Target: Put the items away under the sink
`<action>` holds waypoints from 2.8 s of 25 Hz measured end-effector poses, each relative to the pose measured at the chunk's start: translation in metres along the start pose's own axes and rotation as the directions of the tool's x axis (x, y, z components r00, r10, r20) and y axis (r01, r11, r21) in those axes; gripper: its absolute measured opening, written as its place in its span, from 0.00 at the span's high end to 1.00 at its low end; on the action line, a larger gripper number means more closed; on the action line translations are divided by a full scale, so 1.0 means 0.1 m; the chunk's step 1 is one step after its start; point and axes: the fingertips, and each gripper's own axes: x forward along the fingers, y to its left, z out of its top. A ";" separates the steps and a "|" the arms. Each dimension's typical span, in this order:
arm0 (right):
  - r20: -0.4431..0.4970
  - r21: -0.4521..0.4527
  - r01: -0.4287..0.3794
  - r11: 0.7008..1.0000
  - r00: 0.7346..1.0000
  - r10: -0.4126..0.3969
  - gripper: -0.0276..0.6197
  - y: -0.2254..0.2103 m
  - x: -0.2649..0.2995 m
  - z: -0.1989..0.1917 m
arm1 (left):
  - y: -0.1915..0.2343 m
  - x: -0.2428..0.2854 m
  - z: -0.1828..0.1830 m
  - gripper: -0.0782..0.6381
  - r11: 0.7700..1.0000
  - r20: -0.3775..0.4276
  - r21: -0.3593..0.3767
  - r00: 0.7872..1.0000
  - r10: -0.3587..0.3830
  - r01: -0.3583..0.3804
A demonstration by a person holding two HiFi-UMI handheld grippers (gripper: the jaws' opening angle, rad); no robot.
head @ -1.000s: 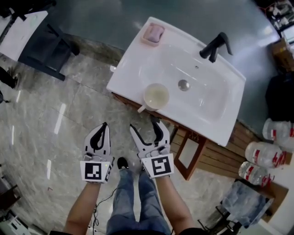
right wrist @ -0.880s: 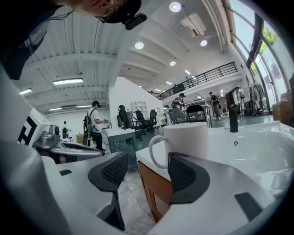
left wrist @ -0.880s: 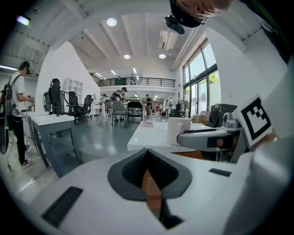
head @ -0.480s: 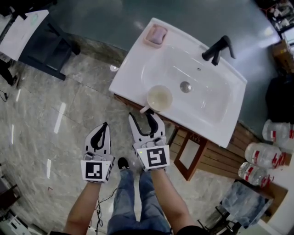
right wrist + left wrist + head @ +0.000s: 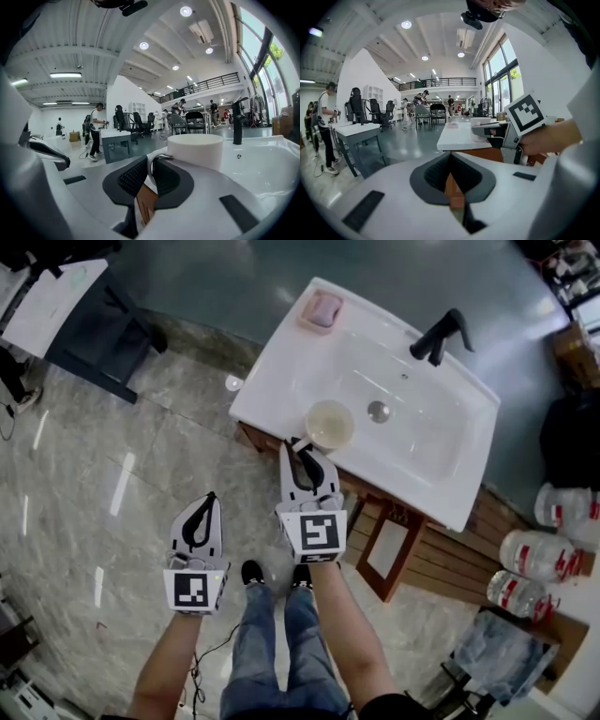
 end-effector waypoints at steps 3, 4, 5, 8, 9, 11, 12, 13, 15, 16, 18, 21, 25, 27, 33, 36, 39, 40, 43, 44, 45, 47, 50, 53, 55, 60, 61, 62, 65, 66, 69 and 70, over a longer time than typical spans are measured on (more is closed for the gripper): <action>-0.007 -0.080 -0.022 0.997 1.000 0.021 0.88 0.02 -0.05 -0.02 | -0.02 -0.10 -0.02 0.88 0.999 -0.003 0.040 1.000 0.003 -0.003; -0.006 -0.092 -0.023 0.995 1.000 0.023 0.88 0.03 -0.09 -0.02 | -0.04 -0.14 -0.03 0.88 0.999 -0.005 0.041 1.000 0.005 -0.005; -0.002 -0.097 -0.021 0.995 1.000 0.021 0.89 0.03 -0.13 -0.01 | -0.05 -0.18 -0.04 0.88 0.999 -0.007 0.033 1.000 0.007 -0.007; 0.030 -0.107 -0.005 0.994 1.000 0.008 0.89 0.05 -0.29 0.04 | -0.08 -0.27 -0.03 0.88 1.000 0.001 0.019 1.000 0.014 -0.014; 0.044 -0.108 -0.003 0.994 0.999 0.008 0.89 0.06 -0.36 0.06 | -0.10 -0.29 -0.01 0.88 1.000 0.006 0.019 1.000 0.017 -0.017; 0.068 -0.106 -0.003 0.994 0.998 0.010 0.89 0.08 -0.50 0.10 | -0.15 -0.33 0.00 0.88 0.999 0.010 0.041 1.000 0.015 -0.015; 0.077 -0.103 -0.004 0.995 0.997 0.012 0.89 0.10 -0.58 0.11 | -0.19 -0.34 0.00 0.88 0.998 0.012 0.054 1.000 0.010 -0.010; 0.084 -0.098 -0.004 0.995 0.996 0.012 0.89 0.11 -0.68 0.11 | -0.24 -0.35 0.01 0.88 0.998 0.015 0.061 1.000 0.003 -0.004; 0.094 -0.086 0.001 0.996 0.996 0.007 0.89 0.12 -0.86 0.08 | -0.35 -0.35 0.02 0.88 0.998 0.025 0.060 1.000 -0.011 0.009; 0.097 -0.084 0.009 0.996 0.995 0.000 0.89 0.11 -0.95 0.05 | -0.41 -0.35 0.03 0.88 0.998 0.031 0.057 0.999 -0.019 0.017; 0.090 -0.092 0.026 0.995 0.996 -0.017 0.89 0.08 -1.13 -0.07 | -0.53 -0.34 0.01 0.88 0.998 0.038 0.052 0.998 -0.042 0.040; 0.074 -0.078 0.051 0.996 0.996 -0.045 0.89 0.00 -1.39 -0.29 | -0.78 -0.30 -0.06 0.88 0.995 0.043 0.030 0.995 -0.094 0.092; 0.055 -0.061 0.085 0.995 0.995 -0.081 0.89 -0.10 -1.72 -0.61 | -1.12 -0.20 -0.19 0.88 0.987 0.055 0.020 0.986 -0.160 0.159; 0.044 -0.049 0.104 0.993 0.994 -0.102 0.89 -0.16 -1.86 -0.79 | -1.27 -0.13 -0.28 0.88 0.982 0.065 0.028 0.980 -0.187 0.185; 0.015 -0.019 0.159 0.987 0.987 -0.159 0.89 -0.45 -2.04 -1.55 | -1.70 0.20 -0.83 0.88 0.960 0.064 0.031 0.958 -0.281 0.279; 0.005 -0.018 0.179 0.984 0.984 -0.179 0.89 -0.58 -2.06 -1.96 | -1.82 0.40 -1.17 0.88 0.958 0.072 0.030 0.955 -0.287 0.285; 0.004 -0.021 0.185 0.983 0.983 -0.185 0.89 -0.69 -2.03 -2.35 | -1.93 0.59 -1.46 0.88 0.956 0.081 0.054 0.953 -0.293 0.289; 0.005 -0.024 0.184 0.983 0.983 -0.184 0.89 -0.72 -2.02 -2.48 | -1.97 0.65 -1.54 0.88 0.953 0.086 0.062 0.949 -0.303 0.298; 0.007 -0.026 0.185 0.982 0.983 -0.185 0.89 -0.85 -1.93 -2.84 | -2.13 0.81 -1.75 0.88 0.932 0.135 0.053 0.923 -0.362 0.358; 0.009 -0.031 0.185 0.982 0.983 -0.185 0.89 -0.90 -1.90 -2.94 | -2.17 0.87 -1.83 0.88 0.927 0.145 0.058 0.916 -0.375 0.370; 0.015 -0.040 0.183 0.982 0.983 -0.182 0.89 -0.93 -1.85 -3.02 | -2.19 0.94 -1.91 0.88 0.926 0.149 0.069 0.914 -0.376 0.370; 0.022 -0.053 0.175 0.983 0.984 -0.174 0.89 -0.99 -1.72 -3.18 | -2.15 1.09 -2.07 0.88 0.933 0.143 0.079 0.922 -0.359 0.351; 0.026 -0.060 0.174 0.983 0.985 -0.172 0.89 -1.11 -1.47 -3.37 | -2.05 1.28 -2.22 0.88 0.941 0.162 0.025 0.927 -0.337 0.338; 0.036 -0.056 0.187 0.981 0.982 -0.185 0.89 -1.29 -1.20 -3.45 | -1.99 1.39 -2.31 0.88 0.937 0.183 -0.014 0.922 -0.341 0.349; 0.049 -0.051 0.197 0.979 0.980 -0.194 0.89 -1.41 -1.02 -3.44 | -1.96 1.48 -2.36 0.88 0.936 0.181 -0.004 0.921 -0.346 0.352; 0.071 -0.067 0.183 0.981 0.981 -0.178 0.89 -1.61 -0.60 -3.39 | -1.82 1.62 -2.50 0.88 0.938 0.174 -0.011 0.924 -0.341 0.348; 0.072 -0.069 0.179 0.981 0.982 -0.174 0.89 -1.64 -0.52 -3.39 | -1.80 1.64 -2.54 0.88 0.939 0.169 -0.005 0.925 -0.340 0.345; 0.071 -0.072 0.177 0.982 0.983 -0.172 0.89 -1.66 -0.46 -3.40 | -1.79 1.65 -2.57 0.88 0.939 0.163 -0.002 0.926 -0.339 0.344; 0.072 -0.082 0.181 0.980 0.982 -0.176 0.89 -1.71 -0.37 -3.42 | -1.75 1.65 -2.62 0.88 0.938 0.139 -0.005 0.929 -0.342 0.346; 0.077 -0.079 0.185 0.980 0.981 -0.179 0.89 -1.71 -0.37 -3.42 | -1.73 1.65 -2.61 0.88 0.938 0.134 -0.006 0.930 -0.341 0.345; 0.080 -0.051 0.202 0.978 0.977 -0.198 0.89 -1.72 -0.41 -3.43 | -1.67 1.62 -2.59 0.88 0.943 0.127 -0.015 0.936 -0.329 0.334; 0.074 -0.042 0.208 0.977 0.976 -0.205 0.89 -1.73 -0.44 -3.44 | -1.66 1.60 -2.57 0.88 0.943 0.121 -0.020 0.937 -0.327 0.332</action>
